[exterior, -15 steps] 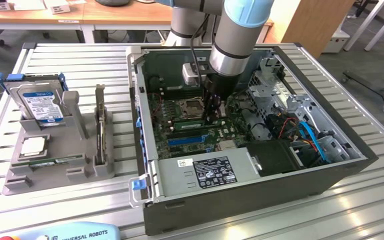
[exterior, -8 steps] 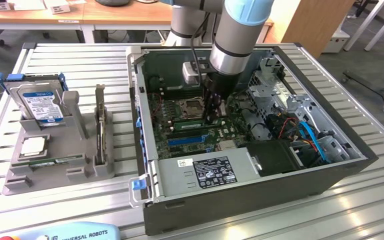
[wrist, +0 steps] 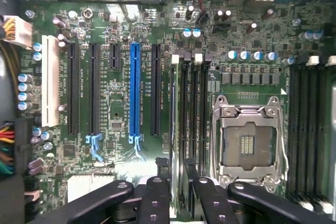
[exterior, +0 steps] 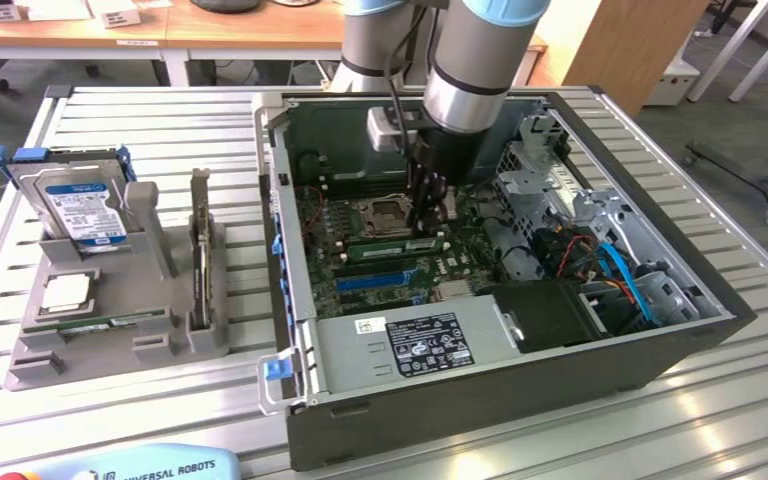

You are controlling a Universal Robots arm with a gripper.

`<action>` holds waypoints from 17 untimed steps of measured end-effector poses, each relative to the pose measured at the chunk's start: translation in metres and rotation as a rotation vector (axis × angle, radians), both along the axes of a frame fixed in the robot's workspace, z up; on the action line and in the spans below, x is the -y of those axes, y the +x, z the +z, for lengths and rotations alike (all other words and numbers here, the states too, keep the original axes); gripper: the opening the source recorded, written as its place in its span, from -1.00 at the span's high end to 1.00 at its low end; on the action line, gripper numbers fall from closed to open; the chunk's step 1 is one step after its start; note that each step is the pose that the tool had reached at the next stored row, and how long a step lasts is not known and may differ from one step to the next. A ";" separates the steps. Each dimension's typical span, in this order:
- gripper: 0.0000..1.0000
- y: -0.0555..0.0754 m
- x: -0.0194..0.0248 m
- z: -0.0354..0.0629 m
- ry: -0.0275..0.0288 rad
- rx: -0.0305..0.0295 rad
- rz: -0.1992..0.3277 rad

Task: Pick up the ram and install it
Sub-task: 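Insert the ram into the slot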

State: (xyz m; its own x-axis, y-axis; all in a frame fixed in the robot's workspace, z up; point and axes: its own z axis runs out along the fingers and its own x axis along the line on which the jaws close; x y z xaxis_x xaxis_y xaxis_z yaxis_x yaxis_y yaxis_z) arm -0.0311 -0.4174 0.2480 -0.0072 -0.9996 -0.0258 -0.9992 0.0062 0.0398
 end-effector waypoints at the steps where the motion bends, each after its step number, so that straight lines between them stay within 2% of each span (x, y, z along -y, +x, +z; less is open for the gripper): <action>1: 0.51 0.000 0.0000 0.0022 -0.0001 -0.0001 0.000; 11: 0.51 0.000 0.0000 0.0200 -0.0001 0.0000 0.000; 17: 0.51 0.000 0.0000 0.0263 -0.0001 -0.0001 0.000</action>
